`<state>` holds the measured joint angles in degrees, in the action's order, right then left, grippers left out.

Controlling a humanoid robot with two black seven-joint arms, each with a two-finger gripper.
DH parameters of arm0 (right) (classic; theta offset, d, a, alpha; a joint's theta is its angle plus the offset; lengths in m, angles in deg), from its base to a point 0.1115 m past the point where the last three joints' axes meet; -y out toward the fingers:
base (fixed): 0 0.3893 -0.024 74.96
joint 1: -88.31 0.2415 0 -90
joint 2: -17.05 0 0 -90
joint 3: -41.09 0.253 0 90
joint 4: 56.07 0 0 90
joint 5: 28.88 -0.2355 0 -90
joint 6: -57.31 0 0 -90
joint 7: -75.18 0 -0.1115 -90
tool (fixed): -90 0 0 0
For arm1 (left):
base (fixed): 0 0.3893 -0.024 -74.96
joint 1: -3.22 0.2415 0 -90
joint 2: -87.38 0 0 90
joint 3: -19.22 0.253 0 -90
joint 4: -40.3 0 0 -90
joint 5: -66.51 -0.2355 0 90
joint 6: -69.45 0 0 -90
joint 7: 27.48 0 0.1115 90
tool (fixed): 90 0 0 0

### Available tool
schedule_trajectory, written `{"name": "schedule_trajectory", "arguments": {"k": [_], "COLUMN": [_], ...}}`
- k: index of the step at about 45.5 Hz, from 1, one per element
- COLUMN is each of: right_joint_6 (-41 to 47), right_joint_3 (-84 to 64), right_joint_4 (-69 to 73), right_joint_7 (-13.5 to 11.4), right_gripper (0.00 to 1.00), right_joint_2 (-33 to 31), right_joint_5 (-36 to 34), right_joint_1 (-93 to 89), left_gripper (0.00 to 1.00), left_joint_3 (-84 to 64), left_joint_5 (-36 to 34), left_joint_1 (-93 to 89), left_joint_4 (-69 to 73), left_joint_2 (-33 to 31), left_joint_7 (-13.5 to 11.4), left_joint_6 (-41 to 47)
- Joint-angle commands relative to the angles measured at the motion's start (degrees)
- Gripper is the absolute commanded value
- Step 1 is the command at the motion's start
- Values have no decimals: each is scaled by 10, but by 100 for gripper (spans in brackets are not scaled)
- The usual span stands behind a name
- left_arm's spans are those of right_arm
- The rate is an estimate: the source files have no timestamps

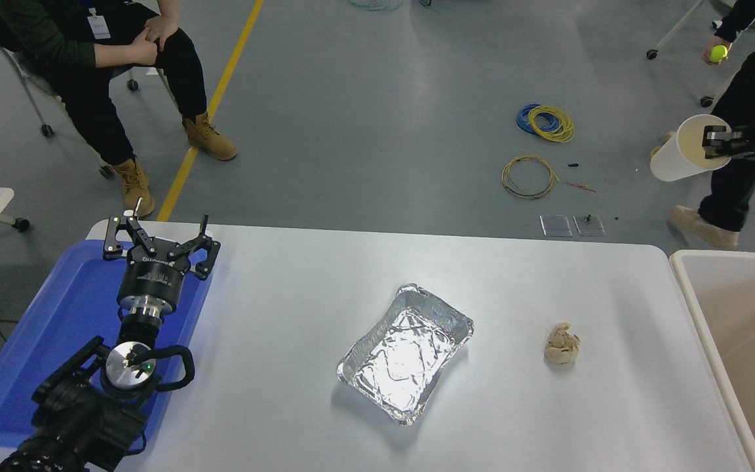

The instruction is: Pick up paper cup place in dustbin

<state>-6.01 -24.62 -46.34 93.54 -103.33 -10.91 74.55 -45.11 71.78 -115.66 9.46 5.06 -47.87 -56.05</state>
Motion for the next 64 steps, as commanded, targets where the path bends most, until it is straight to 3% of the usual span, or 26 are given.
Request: {"name": "schedule_trajectory", "arguments": {"k": [1,8,12,26,46,64], "right_joint_6": [-63,-123,-163,-273,-301,-309], "right_joint_3": [23,102,139,243,363,373], "right_joint_4": [-101,-102,-102,-113,-119,-119], "right_joint_7": [-38,-138,-163,-181,-180,-180], "right_gripper": [0,0,0,0,0,0], "right_joint_2": [-4,-20,-24,-24,16,59], "right_joint_5": [-43,-43,-43,-45,-50,-50], "right_joint_1": [-120,-167,-195,-312,-455,-486], "left_gripper": [100,100,100,100,100,100], "left_joint_3": [0,0,0,0,0,0], "left_joint_5": [0,0,0,0,0,0], "left_joint_1": [0,0,0,0,0,0], "left_joint_4": [0,0,0,0,0,0], "left_joint_2": [0,1,0,0,0,1], "left_joint_7": [0,0,0,0,0,0], "left_joint_6": [0,0,0,0,0,0]}}
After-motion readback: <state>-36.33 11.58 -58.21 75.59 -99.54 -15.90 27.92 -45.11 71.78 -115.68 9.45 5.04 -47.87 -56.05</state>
